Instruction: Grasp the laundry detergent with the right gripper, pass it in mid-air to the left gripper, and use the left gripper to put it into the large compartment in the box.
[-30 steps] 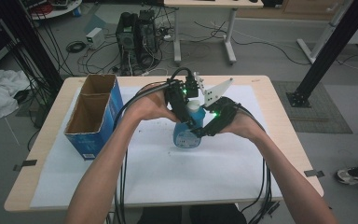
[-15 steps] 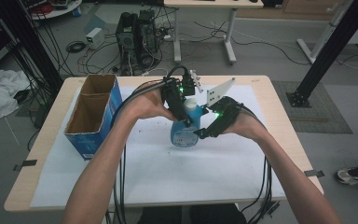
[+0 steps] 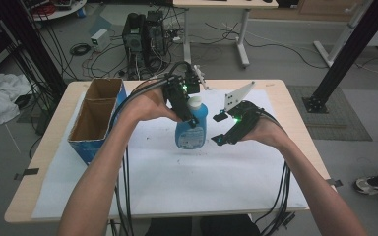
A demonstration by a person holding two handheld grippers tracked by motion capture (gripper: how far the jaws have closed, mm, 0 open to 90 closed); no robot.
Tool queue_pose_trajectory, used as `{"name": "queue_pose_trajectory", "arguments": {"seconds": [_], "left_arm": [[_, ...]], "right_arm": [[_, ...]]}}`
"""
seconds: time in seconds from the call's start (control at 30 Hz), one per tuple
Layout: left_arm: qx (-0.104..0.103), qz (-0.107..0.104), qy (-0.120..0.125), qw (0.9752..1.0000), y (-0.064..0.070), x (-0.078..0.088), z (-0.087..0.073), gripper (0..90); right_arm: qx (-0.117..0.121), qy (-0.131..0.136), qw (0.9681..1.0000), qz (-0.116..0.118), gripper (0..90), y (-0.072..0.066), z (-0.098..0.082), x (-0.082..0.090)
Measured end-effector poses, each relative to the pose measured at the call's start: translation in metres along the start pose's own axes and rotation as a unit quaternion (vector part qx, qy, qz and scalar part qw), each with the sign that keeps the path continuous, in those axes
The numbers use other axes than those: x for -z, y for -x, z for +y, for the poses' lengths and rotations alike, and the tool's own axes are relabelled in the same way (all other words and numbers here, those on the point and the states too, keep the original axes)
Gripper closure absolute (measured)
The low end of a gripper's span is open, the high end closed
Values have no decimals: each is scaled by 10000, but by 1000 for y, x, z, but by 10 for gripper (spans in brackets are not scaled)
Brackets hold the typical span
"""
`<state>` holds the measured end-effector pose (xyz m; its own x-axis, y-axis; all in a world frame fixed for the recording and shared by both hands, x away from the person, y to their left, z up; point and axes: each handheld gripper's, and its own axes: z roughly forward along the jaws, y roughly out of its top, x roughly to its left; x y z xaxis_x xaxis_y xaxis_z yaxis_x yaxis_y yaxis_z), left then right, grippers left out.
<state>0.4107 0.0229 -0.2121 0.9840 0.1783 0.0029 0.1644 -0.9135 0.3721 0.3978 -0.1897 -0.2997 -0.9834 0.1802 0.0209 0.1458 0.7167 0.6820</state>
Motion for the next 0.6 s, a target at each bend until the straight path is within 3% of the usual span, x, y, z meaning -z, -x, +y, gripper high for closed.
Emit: {"name": "queue_pose_trajectory", "arguments": {"seconds": [0.23,0.3,0.33,0.4,0.57,0.6], "left_arm": [[286,202,8,9994,-4,27,-11,372],[364,251,5,9990,-6,35,-14,371],[406,273,8,9988,-6,39,-16,371],[433,340,-54,9985,-8,47,-19,371],[683,457,12,9966,-13,68,-30,371],[812,483,86,9955,-13,71,-33,371]], "right_arm": [[-55,-325,9988,-358,200,2,-11,11],[-41,-371,9982,-470,119,4,-14,12],[-192,-437,9973,-562,118,2,-15,14],[-218,-469,9966,-643,118,2,-18,16],[-206,-604,9948,-792,118,4,-23,21],[-254,-626,9944,-815,118,3,-25,21]]}}
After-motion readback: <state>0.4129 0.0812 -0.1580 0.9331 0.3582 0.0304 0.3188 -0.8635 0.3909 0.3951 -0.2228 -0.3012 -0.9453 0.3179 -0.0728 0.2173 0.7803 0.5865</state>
